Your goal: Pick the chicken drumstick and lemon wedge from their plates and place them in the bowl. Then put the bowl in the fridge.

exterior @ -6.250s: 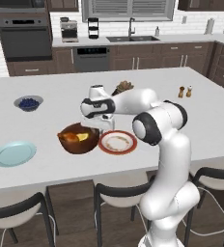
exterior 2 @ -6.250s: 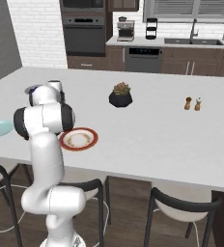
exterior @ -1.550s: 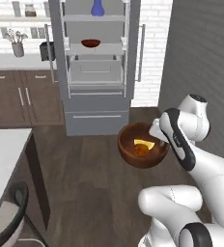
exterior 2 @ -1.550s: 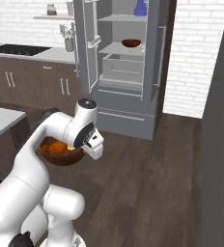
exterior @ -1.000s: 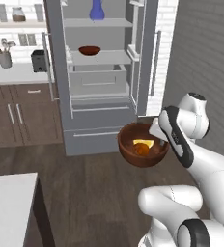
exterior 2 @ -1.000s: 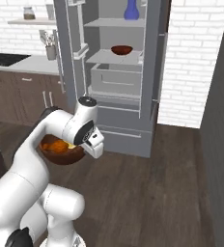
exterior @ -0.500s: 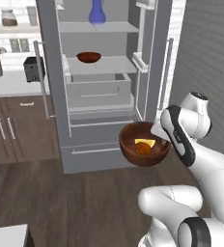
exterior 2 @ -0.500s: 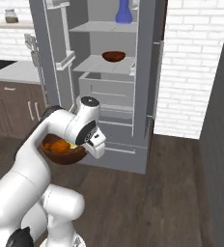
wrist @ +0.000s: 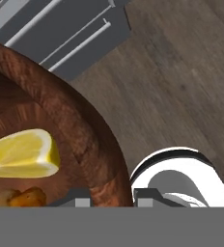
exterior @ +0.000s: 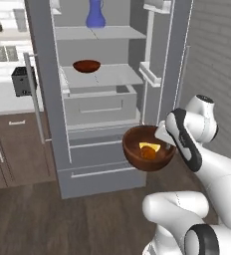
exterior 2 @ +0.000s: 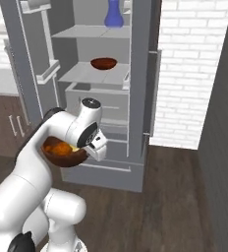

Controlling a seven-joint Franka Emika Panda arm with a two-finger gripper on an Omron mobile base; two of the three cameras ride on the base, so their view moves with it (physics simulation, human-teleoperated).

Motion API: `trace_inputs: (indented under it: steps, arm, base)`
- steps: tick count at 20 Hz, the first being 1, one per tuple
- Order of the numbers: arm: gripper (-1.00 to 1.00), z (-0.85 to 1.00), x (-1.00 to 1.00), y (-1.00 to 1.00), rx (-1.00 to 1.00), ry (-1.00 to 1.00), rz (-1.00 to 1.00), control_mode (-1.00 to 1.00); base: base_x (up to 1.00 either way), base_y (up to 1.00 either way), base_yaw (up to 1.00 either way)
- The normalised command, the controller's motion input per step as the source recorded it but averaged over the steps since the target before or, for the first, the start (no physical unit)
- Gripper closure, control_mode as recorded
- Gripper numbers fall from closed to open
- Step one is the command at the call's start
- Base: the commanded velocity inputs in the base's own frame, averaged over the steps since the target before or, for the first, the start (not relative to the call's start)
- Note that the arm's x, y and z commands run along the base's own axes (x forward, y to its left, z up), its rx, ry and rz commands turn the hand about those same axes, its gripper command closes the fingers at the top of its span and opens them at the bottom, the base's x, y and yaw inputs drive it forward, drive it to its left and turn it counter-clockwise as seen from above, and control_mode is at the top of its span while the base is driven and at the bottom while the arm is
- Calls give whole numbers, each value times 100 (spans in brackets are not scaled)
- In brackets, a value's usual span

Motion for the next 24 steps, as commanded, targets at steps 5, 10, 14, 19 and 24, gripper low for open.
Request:
trace_inputs:
  steps: [5,10,14,19,24]
  arm:
    - [100,0,0,0,0,0,0,100]
    - [100,0,0,0,0,0,0,100]
    - [100,0,0,0,0,0,0,100]
    - [100,0,0,0,0,0,0,100]
    - [100,0,0,0,0,0,0,100]
  base:
    - [68,42,-14]
    - [65,3,-2]
    - [49,8,0]
    - [63,9,0]
    - [66,11,0]
